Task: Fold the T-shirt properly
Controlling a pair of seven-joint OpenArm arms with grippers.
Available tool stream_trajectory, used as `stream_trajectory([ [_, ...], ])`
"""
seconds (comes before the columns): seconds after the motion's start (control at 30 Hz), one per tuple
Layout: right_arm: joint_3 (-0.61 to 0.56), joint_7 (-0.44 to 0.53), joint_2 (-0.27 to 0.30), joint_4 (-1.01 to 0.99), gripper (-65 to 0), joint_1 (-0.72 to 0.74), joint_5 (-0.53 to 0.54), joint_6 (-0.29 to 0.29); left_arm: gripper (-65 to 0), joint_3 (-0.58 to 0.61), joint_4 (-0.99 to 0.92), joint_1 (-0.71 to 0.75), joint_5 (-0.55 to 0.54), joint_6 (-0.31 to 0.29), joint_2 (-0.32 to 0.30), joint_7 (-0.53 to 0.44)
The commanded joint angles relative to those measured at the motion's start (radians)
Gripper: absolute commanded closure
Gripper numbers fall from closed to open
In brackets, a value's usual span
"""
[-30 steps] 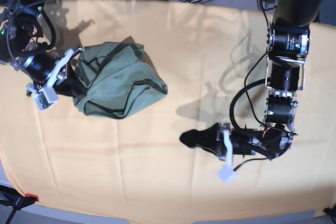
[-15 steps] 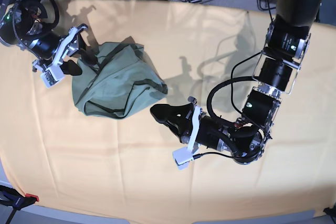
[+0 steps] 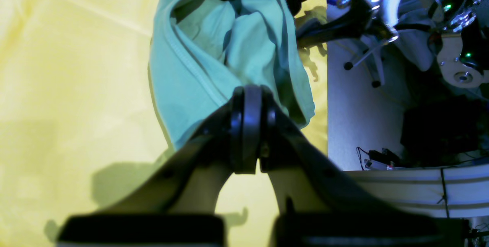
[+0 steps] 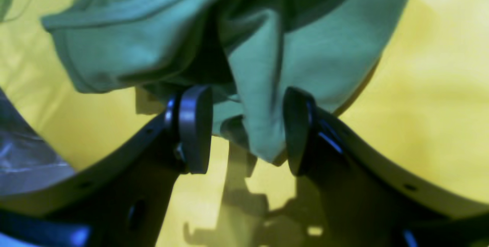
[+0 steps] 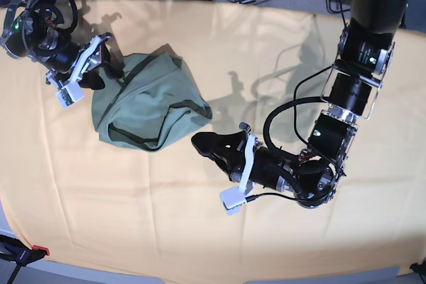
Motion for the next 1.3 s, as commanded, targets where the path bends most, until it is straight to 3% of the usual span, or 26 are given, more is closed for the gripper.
stream_trajectory([
  [0.0, 0.005, 0.005, 0.013, 0.014, -32.1, 0.008, 0.028, 0.005, 0.0, -0.008, 0.015, -0.036, -0.024, -0.006, -0.002, -0.011],
  [0.13, 0.005, 0.024, -0.012, 0.014, -27.1, 0.008, -0.059, 0.005, 0.0, -0.008, 0.014, -0.035, -0.024, -0.006, -0.007, -0.011],
  [0.2, 0.005, 0.042, -0.025, 0.014, -18.2, 0.008, -0.126, 0.005, 0.0, -0.008, 0.014, -0.036, -0.024, -0.006, -0.006, -0.011],
  [0.3, 0.005, 0.038, -0.027, 0.014, 0.0, 0.008, -0.138, 0.005, 0.0, -0.008, 0.014, -0.036, -0.024, -0.006, -0.004, -0.011],
  [0.47, 0.021, 0.007, -0.026, 0.035, 0.0, 0.008, -0.138, 0.005, 0.0, -0.008, 0.014, -0.036, -0.024, -0.006, -0.013, -0.011],
  [0.73, 0.115, -0.051, -0.027, 0.072, 0.0, 0.008, -0.137, -0.107, 0.0, -0.008, 0.014, -0.036, -0.024, -0.006, -0.063, -0.011],
  [0.77, 0.122, -0.049, -0.027, 0.072, -2.7, 0.008, -0.137, -0.112, 0.0, -0.008, 0.014, -0.036, -0.024, -0.006, -0.067, -0.011],
  [0.9, 0.131, -0.049, -0.027, 0.072, -29.2, 0.008, -0.122, -0.141, 0.0, -0.008, 0.014, -0.034, -0.024, -0.006, -0.073, -0.011],
  [0.97, 0.132, -0.049, -0.027, 0.072, -37.4, 0.008, -0.057, -0.129, 0.0, -0.008, 0.015, -0.032, -0.024, -0.006, -0.069, -0.011],
  [1.13, 0.132, -0.049, -0.027, 0.072, -37.9, 0.009, 0.029, -0.043, 0.0, -0.008, 0.023, -0.033, -0.024, -0.006, -0.060, -0.011],
  [1.27, 0.132, -0.043, -0.027, 0.072, -37.9, 0.009, 0.029, -0.023, -1.8, -0.008, 0.023, -0.030, -0.003, -0.006, -0.056, -0.011],
])
